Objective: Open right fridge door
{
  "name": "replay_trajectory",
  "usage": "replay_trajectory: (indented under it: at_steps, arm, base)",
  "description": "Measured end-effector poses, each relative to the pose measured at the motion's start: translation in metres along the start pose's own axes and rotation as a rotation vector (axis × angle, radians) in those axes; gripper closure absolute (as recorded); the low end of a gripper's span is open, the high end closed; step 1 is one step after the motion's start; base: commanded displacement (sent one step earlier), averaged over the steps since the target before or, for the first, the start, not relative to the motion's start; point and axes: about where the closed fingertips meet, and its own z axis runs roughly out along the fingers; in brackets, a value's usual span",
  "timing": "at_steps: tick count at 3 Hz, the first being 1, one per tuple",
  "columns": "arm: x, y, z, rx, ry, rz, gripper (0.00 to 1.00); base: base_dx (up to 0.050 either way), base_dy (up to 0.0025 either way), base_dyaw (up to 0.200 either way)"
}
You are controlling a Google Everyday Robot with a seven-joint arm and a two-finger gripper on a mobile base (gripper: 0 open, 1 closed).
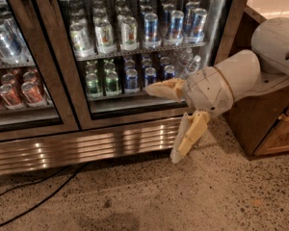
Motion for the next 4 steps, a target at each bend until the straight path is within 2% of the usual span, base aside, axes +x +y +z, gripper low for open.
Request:
replay_trajectory:
  at_steps: [1, 2, 3, 4]
  arm:
    - [0.001, 0.0, 0.0, 0.0, 0.007, 0.008, 0.0]
    - [0.001, -0.001, 0.004, -0.027, -0.024, 0.003, 0.0]
    - [-0.014, 0.006, 0.005, -0.115, -0.257, -0.087, 0.0]
    - [-0.021, 0.0, 0.016, -0.154, -0.419, -0.138, 0.0]
  base:
    - [0.0, 0.0, 0.0]
    - [0.0, 0.0, 0.0]
    - [0.0, 0.0, 0.0]
    - [0.0, 0.0, 0.0]
